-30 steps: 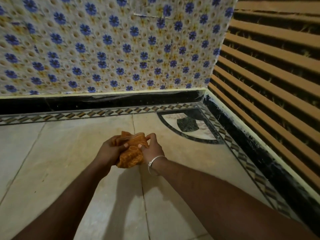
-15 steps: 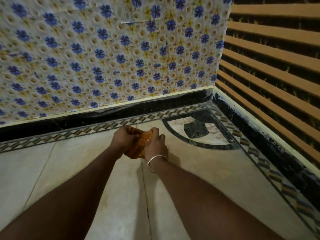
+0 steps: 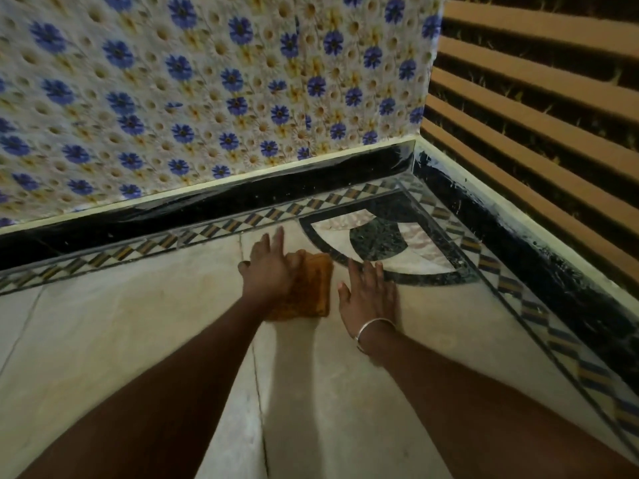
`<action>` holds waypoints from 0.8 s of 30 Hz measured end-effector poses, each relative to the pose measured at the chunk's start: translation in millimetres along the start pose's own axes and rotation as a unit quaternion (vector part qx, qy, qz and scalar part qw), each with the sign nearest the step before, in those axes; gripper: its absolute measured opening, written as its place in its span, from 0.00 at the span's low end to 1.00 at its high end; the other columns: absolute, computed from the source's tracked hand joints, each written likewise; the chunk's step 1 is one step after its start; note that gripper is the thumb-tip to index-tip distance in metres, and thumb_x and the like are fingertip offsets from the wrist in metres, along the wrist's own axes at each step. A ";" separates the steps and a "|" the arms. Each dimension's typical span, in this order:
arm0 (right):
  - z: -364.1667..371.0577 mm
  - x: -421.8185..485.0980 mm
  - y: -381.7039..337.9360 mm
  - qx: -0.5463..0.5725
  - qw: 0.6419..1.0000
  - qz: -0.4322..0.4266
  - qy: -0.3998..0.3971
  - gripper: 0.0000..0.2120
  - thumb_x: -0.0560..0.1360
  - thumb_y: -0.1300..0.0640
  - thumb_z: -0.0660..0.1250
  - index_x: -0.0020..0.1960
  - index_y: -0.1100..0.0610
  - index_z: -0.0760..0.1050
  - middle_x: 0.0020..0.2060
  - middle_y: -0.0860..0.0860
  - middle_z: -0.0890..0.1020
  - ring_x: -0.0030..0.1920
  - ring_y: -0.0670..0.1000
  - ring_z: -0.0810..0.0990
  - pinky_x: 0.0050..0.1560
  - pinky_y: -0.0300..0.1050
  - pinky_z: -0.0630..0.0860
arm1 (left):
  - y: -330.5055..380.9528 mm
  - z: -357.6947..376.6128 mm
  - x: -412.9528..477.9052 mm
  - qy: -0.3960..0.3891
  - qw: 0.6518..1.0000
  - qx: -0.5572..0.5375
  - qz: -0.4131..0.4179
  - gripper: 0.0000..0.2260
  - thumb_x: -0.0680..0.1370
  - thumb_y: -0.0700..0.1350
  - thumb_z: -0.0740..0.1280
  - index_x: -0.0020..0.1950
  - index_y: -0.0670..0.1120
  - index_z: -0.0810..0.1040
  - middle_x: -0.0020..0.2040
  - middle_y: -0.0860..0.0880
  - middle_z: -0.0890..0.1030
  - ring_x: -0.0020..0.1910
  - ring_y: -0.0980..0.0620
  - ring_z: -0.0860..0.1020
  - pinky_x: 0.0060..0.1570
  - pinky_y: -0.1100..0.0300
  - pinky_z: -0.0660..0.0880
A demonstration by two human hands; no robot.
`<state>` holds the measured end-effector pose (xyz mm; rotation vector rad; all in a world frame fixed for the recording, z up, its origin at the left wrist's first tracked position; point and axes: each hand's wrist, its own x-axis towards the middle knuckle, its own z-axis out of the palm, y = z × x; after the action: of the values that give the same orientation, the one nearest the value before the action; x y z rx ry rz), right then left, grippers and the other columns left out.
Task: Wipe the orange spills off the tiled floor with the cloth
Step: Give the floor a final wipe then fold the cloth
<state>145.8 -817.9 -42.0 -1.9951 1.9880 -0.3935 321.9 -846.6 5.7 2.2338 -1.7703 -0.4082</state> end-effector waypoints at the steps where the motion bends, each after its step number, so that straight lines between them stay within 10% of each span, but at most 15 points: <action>1: 7.2 1.9 9.4 -0.037 0.999 -0.014 -0.005 0.28 0.83 0.45 0.49 0.81 0.49 0.48 0.81 0.55 0.50 0.81 0.56 0.43 0.78 0.62 0.45 | 1.9 17.6 0.7 -0.035 0.997 0.033 0.061 0.31 0.84 0.64 0.53 0.85 0.58 0.46 0.86 0.46 0.49 0.84 0.43 0.50 0.78 0.34 0.50; 9: 31.6 8.2 20.0 -0.110 0.990 -0.083 0.009 0.32 0.79 0.48 0.42 0.81 0.57 0.49 0.81 0.55 0.51 0.81 0.54 0.44 0.79 0.59 0.42 | 19.1 81.4 48.8 -0.068 0.964 0.154 0.205 0.28 0.84 0.66 0.41 0.83 0.62 0.42 0.86 0.50 0.43 0.84 0.45 0.41 0.78 0.32 0.40; 18: 38.1 8.8 11.7 -0.108 0.992 -0.070 -0.005 0.32 0.80 0.45 0.42 0.81 0.57 0.47 0.81 0.55 0.48 0.81 0.54 0.42 0.79 0.58 0.42 | -39.3 71.8 35.8 0.027 0.997 0.074 0.013 0.30 0.84 0.64 0.43 0.85 0.56 0.42 0.86 0.45 0.44 0.84 0.42 0.42 0.79 0.33 0.41; 24: 49.3 14.0 -22.8 -0.099 0.988 -0.118 -0.025 0.37 0.73 0.48 0.33 0.81 0.55 0.48 0.81 0.54 0.48 0.81 0.53 0.41 0.79 0.55 0.38 | -17.0 77.3 15.9 -0.021 0.983 0.127 0.131 0.29 0.84 0.64 0.41 0.85 0.57 0.44 0.86 0.47 0.45 0.84 0.44 0.42 0.79 0.36 0.36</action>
<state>186.3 -831.0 -78.5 -2.3486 1.8288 -0.1996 311.7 -860.7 -73.2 2.1185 -2.2121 -0.1827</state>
